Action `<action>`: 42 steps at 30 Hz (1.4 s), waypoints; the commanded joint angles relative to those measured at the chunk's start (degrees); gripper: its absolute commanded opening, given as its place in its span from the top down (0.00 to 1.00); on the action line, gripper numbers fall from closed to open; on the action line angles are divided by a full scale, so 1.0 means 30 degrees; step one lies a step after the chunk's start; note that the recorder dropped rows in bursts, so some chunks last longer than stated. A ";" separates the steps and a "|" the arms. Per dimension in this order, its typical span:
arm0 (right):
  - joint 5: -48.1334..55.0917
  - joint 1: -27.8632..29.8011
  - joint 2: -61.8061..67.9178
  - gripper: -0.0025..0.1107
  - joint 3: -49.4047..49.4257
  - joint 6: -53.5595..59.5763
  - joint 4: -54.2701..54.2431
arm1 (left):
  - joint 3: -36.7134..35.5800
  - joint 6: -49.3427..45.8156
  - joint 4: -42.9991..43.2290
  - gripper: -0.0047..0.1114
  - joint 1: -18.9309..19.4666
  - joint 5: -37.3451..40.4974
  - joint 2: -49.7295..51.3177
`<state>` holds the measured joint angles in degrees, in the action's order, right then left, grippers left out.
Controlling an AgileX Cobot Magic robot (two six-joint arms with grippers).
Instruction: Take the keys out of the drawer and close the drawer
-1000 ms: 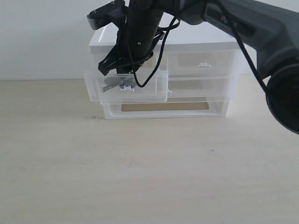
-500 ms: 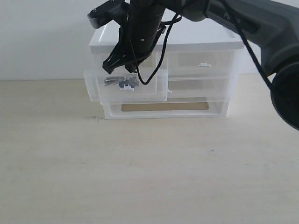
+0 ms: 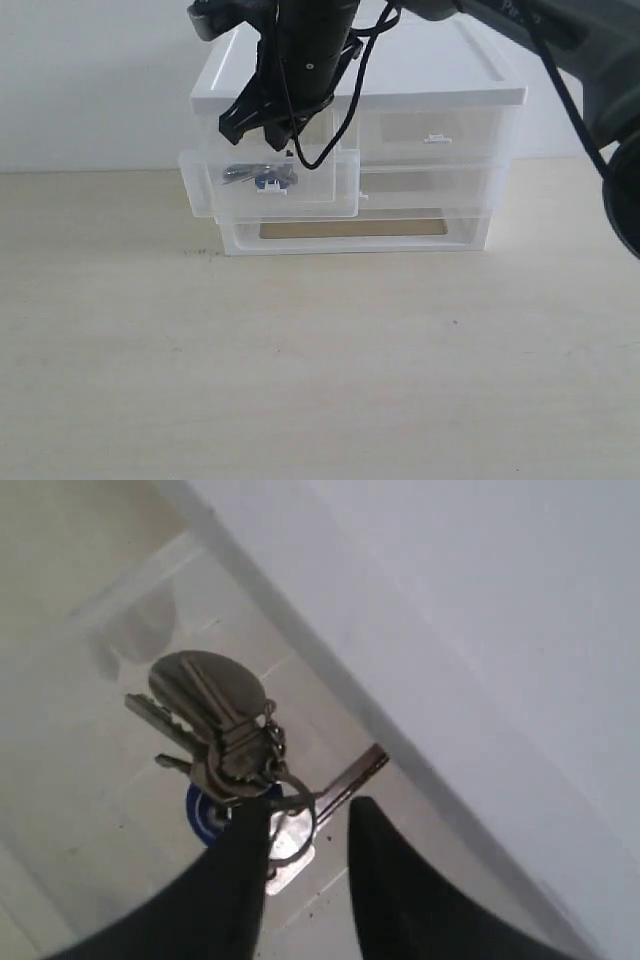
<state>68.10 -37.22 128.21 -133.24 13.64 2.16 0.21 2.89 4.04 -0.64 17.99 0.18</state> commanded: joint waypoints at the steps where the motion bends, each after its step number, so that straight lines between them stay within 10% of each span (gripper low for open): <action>1: 0.0621 0.0046 0.0361 0.66 -0.0002 -0.0185 -0.0133 | -0.0069 0.0187 -0.0032 0.92 0.0044 0.0033 -0.0061; 42: 0.0621 -0.0705 -0.2565 0.66 0.2681 0.0120 -0.0719 | -0.0069 0.0187 -0.0032 0.92 0.0044 0.0033 -0.0061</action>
<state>69.41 -39.36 121.44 -125.61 14.41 -2.66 0.21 2.89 4.04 -0.64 17.99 0.18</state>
